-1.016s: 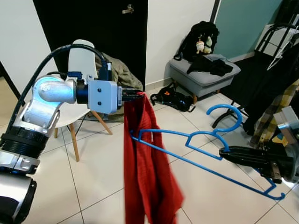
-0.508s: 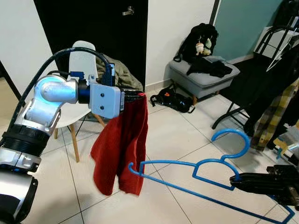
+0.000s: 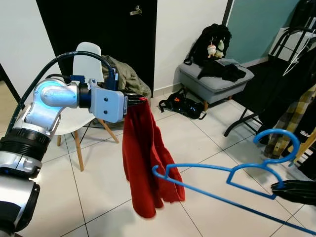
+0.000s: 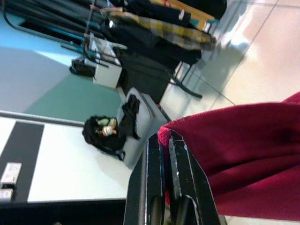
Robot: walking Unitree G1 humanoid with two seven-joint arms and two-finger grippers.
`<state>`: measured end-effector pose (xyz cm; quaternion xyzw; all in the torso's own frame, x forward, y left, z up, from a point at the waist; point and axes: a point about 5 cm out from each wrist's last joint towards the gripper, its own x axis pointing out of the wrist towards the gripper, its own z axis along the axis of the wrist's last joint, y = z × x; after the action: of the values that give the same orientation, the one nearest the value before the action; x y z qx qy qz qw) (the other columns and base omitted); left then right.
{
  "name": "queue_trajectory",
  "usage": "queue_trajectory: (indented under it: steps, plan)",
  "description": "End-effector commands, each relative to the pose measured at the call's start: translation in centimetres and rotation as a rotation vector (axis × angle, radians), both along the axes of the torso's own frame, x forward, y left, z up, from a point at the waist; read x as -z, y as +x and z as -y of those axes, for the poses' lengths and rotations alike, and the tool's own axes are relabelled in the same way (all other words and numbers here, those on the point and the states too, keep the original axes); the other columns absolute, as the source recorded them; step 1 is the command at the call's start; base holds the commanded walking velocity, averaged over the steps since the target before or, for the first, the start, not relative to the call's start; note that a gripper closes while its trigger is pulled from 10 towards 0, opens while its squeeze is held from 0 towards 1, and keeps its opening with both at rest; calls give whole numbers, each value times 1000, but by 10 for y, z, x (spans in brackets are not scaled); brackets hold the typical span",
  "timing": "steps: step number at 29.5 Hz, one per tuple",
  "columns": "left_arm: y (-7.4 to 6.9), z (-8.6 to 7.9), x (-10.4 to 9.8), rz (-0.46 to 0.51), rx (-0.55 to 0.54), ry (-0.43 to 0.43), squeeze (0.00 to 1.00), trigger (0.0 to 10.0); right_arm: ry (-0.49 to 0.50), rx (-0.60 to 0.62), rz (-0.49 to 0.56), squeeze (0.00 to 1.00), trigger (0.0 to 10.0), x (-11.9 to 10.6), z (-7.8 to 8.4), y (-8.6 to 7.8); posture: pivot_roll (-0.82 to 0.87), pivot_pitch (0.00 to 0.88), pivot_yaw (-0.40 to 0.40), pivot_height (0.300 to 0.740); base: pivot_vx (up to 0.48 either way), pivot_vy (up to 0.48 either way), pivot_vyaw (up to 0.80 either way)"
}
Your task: Hang hanger
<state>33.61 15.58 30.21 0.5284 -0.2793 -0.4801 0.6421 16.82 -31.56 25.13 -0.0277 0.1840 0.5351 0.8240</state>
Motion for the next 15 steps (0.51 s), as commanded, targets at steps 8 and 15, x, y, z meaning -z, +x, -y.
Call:
queue_trajectory:
  steps: [8, 15]
  plan:
    - [-2, 0, -15, 65, 14, 4, 0, 10000, -83, 141, 62, 0, 10000, -5, 23, 6, -67, 68, 11, 740, 0, 0, 0]
    - [-2, 1, -15, 71, 22, 5, 0, 10000, -88, 136, 94, 0, 10000, 3, 15, 18, -66, 70, 13, 740, 0, 0, 0]
